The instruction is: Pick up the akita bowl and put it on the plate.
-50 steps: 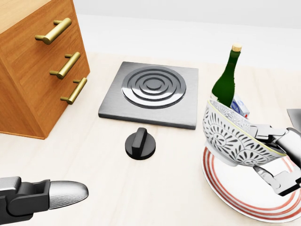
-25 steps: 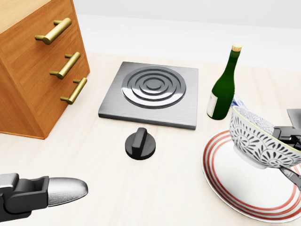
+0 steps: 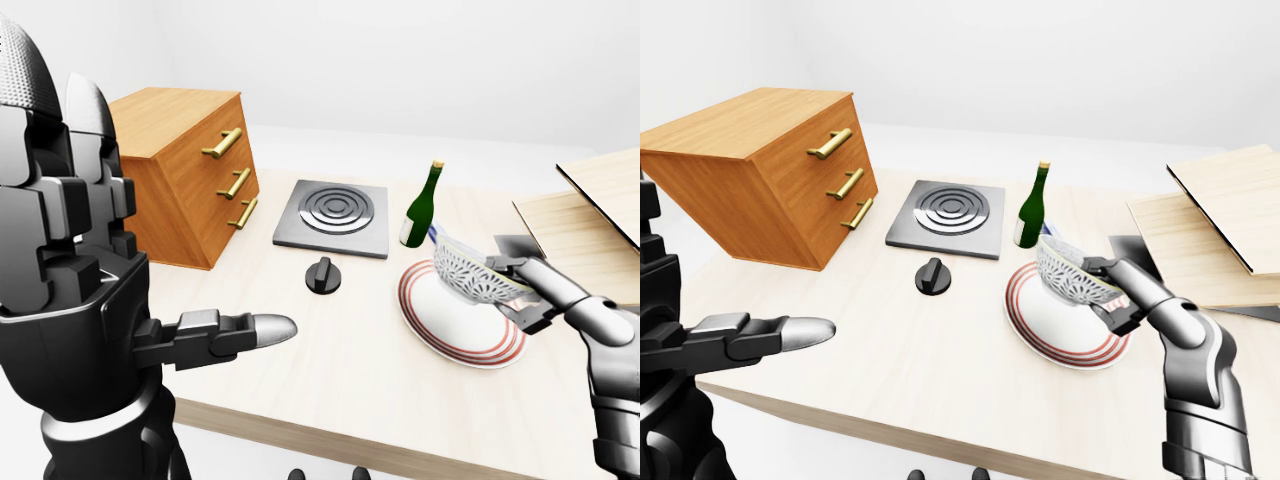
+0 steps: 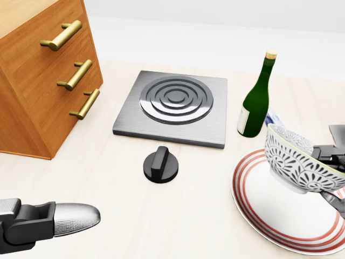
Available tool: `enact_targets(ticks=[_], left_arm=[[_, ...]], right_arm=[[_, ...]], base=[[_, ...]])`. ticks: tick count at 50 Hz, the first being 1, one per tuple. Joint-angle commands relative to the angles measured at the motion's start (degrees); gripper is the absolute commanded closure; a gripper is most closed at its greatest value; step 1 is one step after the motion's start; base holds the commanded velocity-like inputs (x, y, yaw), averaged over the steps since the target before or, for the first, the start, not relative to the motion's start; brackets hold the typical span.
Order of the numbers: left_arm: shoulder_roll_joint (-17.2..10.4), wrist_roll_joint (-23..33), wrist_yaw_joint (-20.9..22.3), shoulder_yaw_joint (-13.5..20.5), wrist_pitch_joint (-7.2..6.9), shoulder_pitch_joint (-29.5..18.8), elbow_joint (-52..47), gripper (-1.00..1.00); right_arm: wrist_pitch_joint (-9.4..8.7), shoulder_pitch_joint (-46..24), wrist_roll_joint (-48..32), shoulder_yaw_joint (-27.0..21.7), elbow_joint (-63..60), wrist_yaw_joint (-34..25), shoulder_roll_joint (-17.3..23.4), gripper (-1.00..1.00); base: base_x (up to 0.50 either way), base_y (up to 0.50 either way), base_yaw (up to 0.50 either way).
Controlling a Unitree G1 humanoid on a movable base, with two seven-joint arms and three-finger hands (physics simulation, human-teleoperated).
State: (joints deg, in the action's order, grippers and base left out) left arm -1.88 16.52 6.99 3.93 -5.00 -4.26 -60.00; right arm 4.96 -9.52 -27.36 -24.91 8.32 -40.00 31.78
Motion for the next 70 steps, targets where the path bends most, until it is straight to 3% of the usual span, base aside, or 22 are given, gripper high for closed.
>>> enact_targets(ticks=[1,8,15,16,17,18,31,34,36,38,45,63,70], left_arm=[[0.12,-0.02,-0.01,0.02,0.0,0.46,0.0,-1.0],[-0.01,-0.08,-0.17,-0.03,0.0,0.47,0.0,-1.0],[0.08,-0.22,-0.29,0.09,0.0,0.67,0.0,-1.0],[-0.03,-0.26,-0.26,0.15,0.0,0.79,0.0,-1.0],[-0.05,-0.32,-0.23,0.14,0.0,0.86,0.0,-1.0],[-0.04,-0.22,-0.24,0.08,0.0,0.9,0.0,-1.0],[-0.15,-0.32,-0.63,0.34,0.0,0.75,0.0,-1.0],[-0.2,-0.42,-0.95,0.38,0.0,0.57,0.0,-1.0],[-0.31,-0.57,-1.12,0.45,0.0,0.47,0.21,-1.0],[-0.37,-0.75,-1.23,0.5,0.0,0.34,0.3,-1.0],[-0.46,-0.9,-1.28,0.55,0.0,0.37,0.2,-1.0],[-0.9,-1.61,-1.14,1.66,0.0,-0.16,0.0,-1.0],[-0.88,-1.77,-1.1,1.83,0.0,0.21,0.0,-1.0]], right_arm=[[0.04,-5.25,-18.51,1.12,7.74,0.0,1.39,1.0],[0.04,-5.36,-20.16,4.42,8.69,0.15,4.11,1.0],[0.04,-3.96,-16.58,5.12,6.24,0.0,3.57,1.0],[0.04,-3.57,-15.01,5.19,5.2,0.0,3.28,0.41],[0.04,-3.61,-14.63,4.9,4.74,0.0,2.85,-0.84],[0.04,-3.54,-14.13,4.93,4.47,0.0,2.78,-1.0],[0.04,-4.63,2.19,4.96,-1.85,0.0,4.41,-1.0],[0.04,-6.94,4.88,4.78,-1.18,0.0,5.31,-1.0],[0.04,-10.07,11.71,6.1,-2.32,0.0,8.39,-1.0],[0.04,-17.26,16.25,6.82,-2.9,0.0,10.23,-1.0],[0.04,-23.53,18.73,6.61,-8.02,0.0,8.46,-1.0],[0.04,-16.82,13.3,7.29,-11.93,0.0,2.53,-1.0],[0.04,-12.64,13.38,9.13,-20.01,0.0,-2.36,-1.0]], base=[[0.0,0.0,0.0],[0.0,0.0,0.0],[0.0,0.0,0.0],[0.0,0.0,0.0],[0.0,0.0,0.0],[0.0,0.0,0.0],[0.0,0.0,0.0],[0.0,0.0,0.0],[0.0,0.0,0.0],[0.0,0.0,0.0],[0.0,0.0,0.0],[0.0,0.0,0.0],[0.0,0.0,0.0]])
